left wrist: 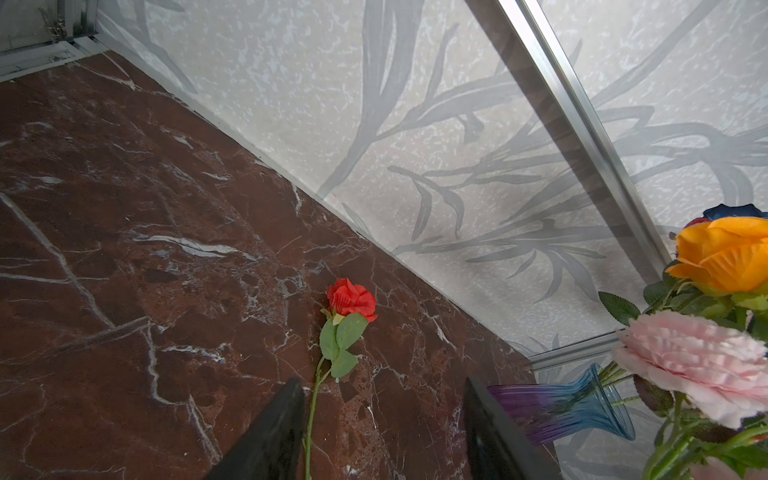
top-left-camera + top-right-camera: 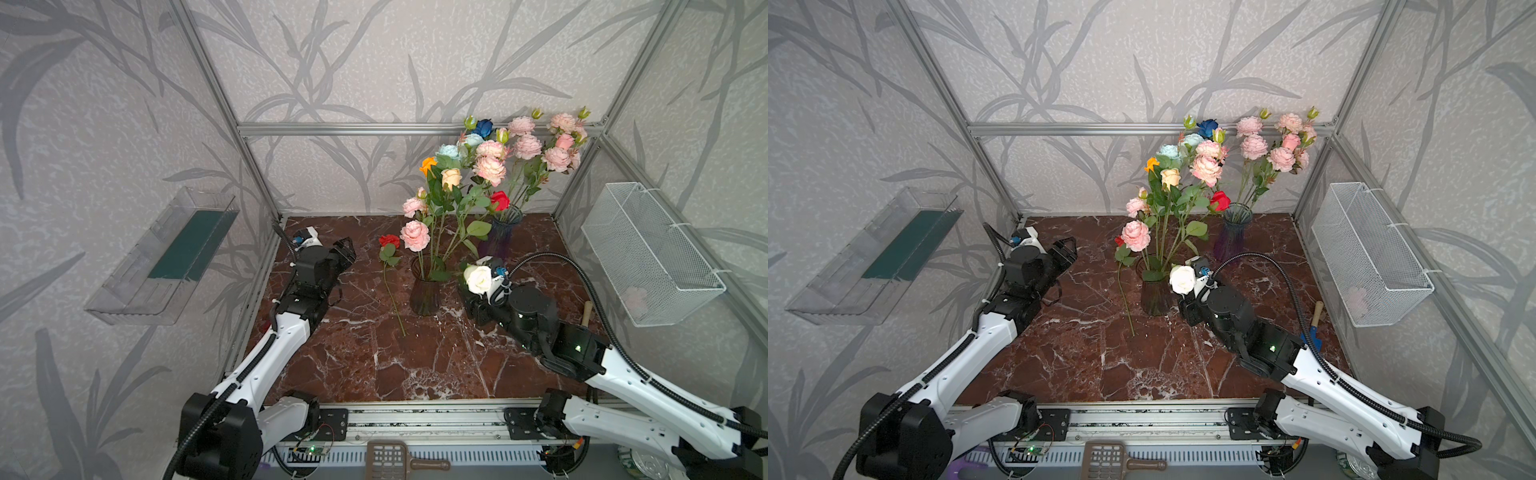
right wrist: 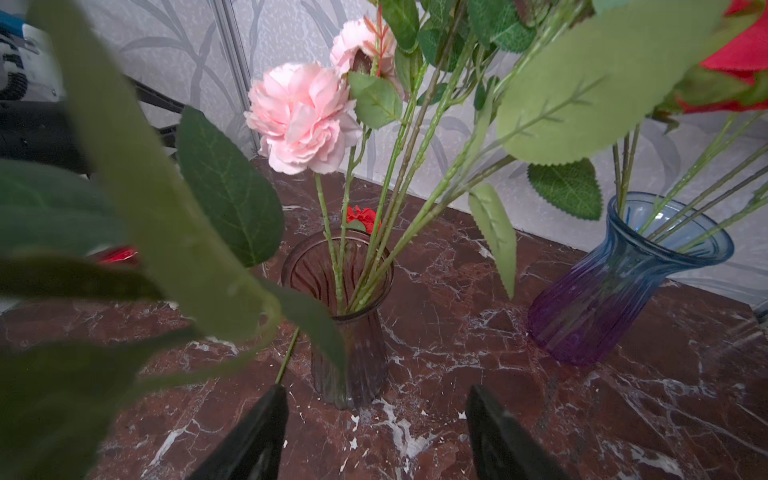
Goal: Arrange the flowers into the vase
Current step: 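Lower the white rose stem into the brown glass vase with the right gripper, then open the right gripper and withdraw while the left reaches to the red rose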
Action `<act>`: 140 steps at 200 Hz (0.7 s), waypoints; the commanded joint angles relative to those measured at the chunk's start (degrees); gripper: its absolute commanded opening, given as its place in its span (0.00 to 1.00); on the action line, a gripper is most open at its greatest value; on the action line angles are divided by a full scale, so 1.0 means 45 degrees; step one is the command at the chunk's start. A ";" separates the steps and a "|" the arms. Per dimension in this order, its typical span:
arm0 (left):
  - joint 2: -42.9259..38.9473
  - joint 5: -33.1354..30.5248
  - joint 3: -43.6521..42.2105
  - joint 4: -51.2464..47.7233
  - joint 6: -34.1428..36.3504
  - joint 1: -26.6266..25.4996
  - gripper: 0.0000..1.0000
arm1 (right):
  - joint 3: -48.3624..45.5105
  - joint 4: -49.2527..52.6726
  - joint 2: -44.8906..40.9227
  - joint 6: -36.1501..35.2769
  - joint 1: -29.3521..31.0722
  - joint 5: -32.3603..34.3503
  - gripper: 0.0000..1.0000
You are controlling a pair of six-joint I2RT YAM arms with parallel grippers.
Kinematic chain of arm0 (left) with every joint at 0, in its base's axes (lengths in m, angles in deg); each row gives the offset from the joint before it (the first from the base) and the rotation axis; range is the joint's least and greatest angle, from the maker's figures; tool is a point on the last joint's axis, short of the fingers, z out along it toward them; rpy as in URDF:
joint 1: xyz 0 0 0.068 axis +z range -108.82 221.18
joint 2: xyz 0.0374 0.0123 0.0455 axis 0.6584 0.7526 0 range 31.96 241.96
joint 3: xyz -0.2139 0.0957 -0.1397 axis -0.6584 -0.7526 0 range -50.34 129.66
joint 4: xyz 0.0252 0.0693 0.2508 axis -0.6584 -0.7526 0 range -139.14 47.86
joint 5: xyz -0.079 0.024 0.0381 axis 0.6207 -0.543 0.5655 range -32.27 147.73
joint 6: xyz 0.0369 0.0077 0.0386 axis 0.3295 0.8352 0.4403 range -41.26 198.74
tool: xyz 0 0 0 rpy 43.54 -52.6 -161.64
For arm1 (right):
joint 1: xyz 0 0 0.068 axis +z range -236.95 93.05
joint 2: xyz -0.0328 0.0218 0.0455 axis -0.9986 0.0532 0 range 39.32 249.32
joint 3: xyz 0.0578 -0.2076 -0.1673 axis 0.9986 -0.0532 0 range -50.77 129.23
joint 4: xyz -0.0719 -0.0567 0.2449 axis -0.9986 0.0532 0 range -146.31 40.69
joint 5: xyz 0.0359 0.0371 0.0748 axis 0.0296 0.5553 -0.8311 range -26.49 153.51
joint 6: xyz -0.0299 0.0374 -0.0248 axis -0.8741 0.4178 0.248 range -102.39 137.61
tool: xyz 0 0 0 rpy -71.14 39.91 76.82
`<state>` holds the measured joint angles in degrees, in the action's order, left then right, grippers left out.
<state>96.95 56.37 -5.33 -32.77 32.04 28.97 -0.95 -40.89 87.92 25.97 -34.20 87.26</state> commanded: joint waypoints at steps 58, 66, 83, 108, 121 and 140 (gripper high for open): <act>0.0616 0.0273 0.0750 -0.0276 0.0179 -0.0019 0.61 | -0.0631 0.0977 -0.1472 0.1197 -0.1031 0.0153 0.70; 0.0706 0.0318 0.0817 -0.0347 0.0254 -0.0041 0.61 | -0.0707 0.1102 -0.1609 0.1398 -0.1197 0.0155 0.70; 0.0924 0.0442 0.0948 -0.0421 0.0357 -0.0080 0.61 | -0.0961 0.1111 -0.1980 0.1600 -0.1472 0.0000 0.70; 0.1237 0.0663 0.1069 -0.0468 0.0464 -0.0119 0.60 | -0.1232 0.1008 -0.2408 0.1684 -0.1663 -0.0090 0.70; 0.1387 0.0760 0.1153 -0.0518 0.0531 -0.0139 0.60 | -0.1267 0.0991 -0.2493 0.1618 -0.1718 -0.0143 0.70; 0.1594 0.0857 0.1248 -0.0575 0.0638 -0.0193 0.60 | -0.1308 0.1208 -0.2663 0.1814 -0.1771 0.0128 0.70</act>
<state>103.16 59.25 -1.74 -34.69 33.64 28.49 -6.09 -36.49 77.23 32.63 -41.72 87.02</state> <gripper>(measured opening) 0.599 0.697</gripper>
